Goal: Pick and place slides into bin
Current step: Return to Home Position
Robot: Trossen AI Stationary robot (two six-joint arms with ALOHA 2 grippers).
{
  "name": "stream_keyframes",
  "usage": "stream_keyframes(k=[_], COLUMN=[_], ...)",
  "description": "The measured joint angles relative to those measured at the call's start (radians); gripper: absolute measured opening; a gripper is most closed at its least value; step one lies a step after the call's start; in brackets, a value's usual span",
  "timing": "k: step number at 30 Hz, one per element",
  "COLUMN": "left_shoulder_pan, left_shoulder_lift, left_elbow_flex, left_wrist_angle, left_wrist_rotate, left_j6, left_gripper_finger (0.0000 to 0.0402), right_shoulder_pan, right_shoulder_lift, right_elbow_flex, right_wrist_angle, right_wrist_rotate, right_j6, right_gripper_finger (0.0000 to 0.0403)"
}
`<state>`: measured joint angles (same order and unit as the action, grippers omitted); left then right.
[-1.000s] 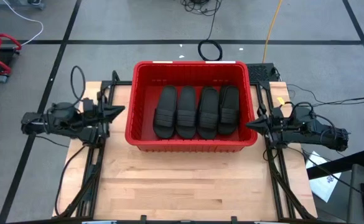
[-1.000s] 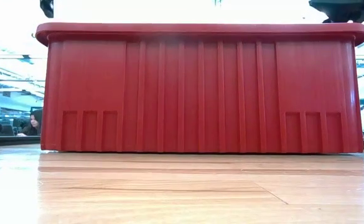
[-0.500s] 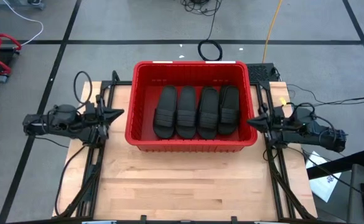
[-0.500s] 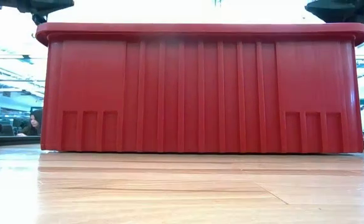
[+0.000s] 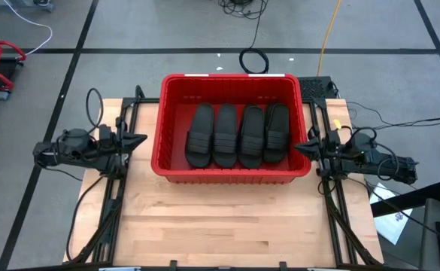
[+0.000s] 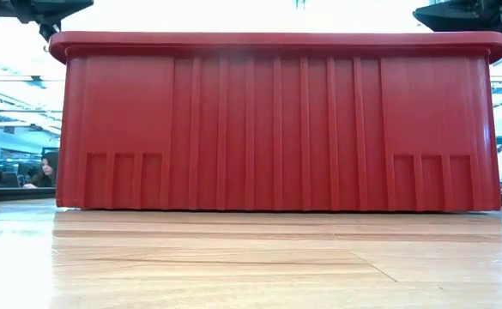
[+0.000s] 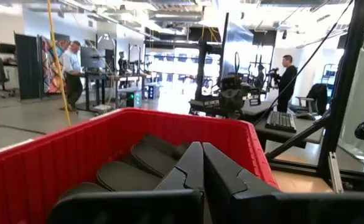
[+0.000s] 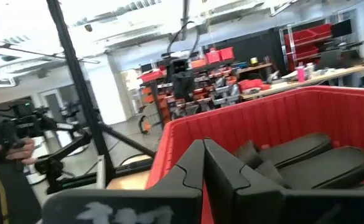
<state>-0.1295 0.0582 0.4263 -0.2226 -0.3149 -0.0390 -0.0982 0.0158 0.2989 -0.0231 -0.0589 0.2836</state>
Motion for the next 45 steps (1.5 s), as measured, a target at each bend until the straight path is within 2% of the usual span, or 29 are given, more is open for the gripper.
stream_keyframes(k=[5, 20, 29, 39, 45], left_shoulder_pan=[0.000, 0.000, 0.000, 0.000, 0.000], left_shoulder_lift=[-0.055, -0.054, -0.054, -0.054, -0.054], left_elbow_flex=[0.000, 0.000, 0.001, 0.001, 0.001], left_wrist_angle=[-0.052, -0.066, -0.073, -0.072, -0.072], left_wrist_rotate=[0.000, 0.032, 0.037, 0.037, 0.037], left_j6=[-0.009, -0.077, -0.071, -0.018, -0.009], left_gripper_finger=[0.0000, 0.0001, 0.0020, 0.0002, 0.0017], right_shoulder_pan=[0.000, 0.000, 0.000, 0.000, 0.000], right_shoulder_lift=[0.000, 0.000, 0.000, 0.000, 0.000], right_elbow_flex=[0.000, 0.000, 0.000, 0.000, 0.000], right_wrist_angle=[0.000, 0.004, 0.003, 0.002, 0.002], right_wrist_rotate=[0.010, 0.007, 0.006, 0.006, 0.006], right_j6=[0.001, 0.044, 0.045, 0.045, 0.045], right_gripper_finger=[0.0000, 0.0000, 0.0000, 0.0000, 0.0000])
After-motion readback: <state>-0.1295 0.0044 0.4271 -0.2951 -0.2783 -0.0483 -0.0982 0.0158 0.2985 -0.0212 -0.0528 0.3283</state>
